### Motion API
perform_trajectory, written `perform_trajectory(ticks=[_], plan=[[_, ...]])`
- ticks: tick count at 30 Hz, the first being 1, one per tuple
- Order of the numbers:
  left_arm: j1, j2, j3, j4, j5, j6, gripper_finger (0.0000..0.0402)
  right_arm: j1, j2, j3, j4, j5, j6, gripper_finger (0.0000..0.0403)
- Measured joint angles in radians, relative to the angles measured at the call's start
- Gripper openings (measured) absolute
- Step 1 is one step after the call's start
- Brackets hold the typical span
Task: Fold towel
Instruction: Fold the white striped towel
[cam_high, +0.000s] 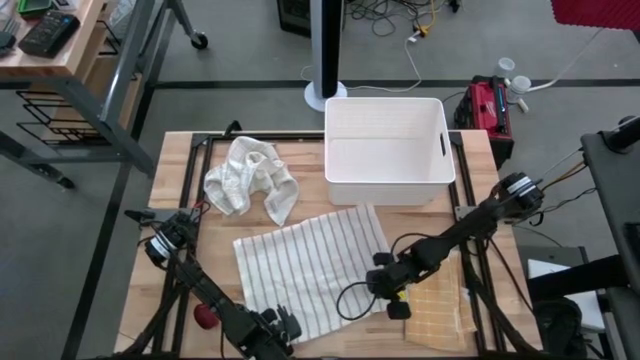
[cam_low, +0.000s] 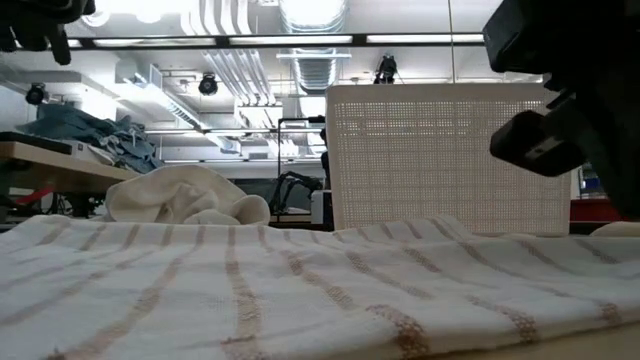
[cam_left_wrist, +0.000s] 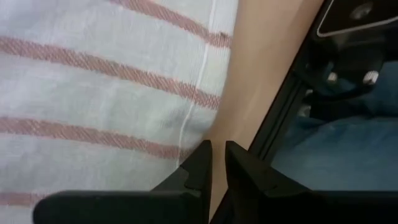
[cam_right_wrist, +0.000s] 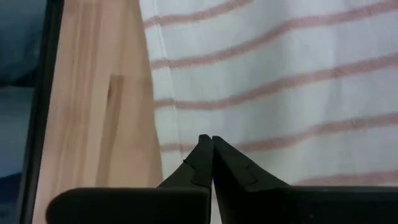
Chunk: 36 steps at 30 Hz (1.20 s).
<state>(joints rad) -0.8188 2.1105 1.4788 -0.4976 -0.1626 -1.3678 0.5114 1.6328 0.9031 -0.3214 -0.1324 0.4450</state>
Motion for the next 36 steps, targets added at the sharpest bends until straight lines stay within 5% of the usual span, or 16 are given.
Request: perform_trajectory(ticks=[6,13,27,32,36], plan=[[0.012,0.0,0.013,0.001,-0.044,0.012,0.0036,0.001,-0.015,0.0,-0.003,0.003,-0.035,0.0],[0.09,0.0,0.062,0.001,-0.267,0.177,0.0036,-0.002,-0.043,0.001,0.04,0.135,-0.058,0.0],[0.298,-0.001,0.037,-0.008,-0.239,0.399,0.0036,-0.035,0.081,0.002,0.218,0.222,-0.091,0.0],[0.298,-0.001,0.034,-0.032,-0.239,0.422,0.0036,-0.059,0.15,0.002,0.21,0.194,-0.071,0.0],[0.296,-0.001,0.01,-0.044,-0.239,0.38,0.0036,-0.076,0.189,0.007,0.257,0.011,-0.064,0.0]])
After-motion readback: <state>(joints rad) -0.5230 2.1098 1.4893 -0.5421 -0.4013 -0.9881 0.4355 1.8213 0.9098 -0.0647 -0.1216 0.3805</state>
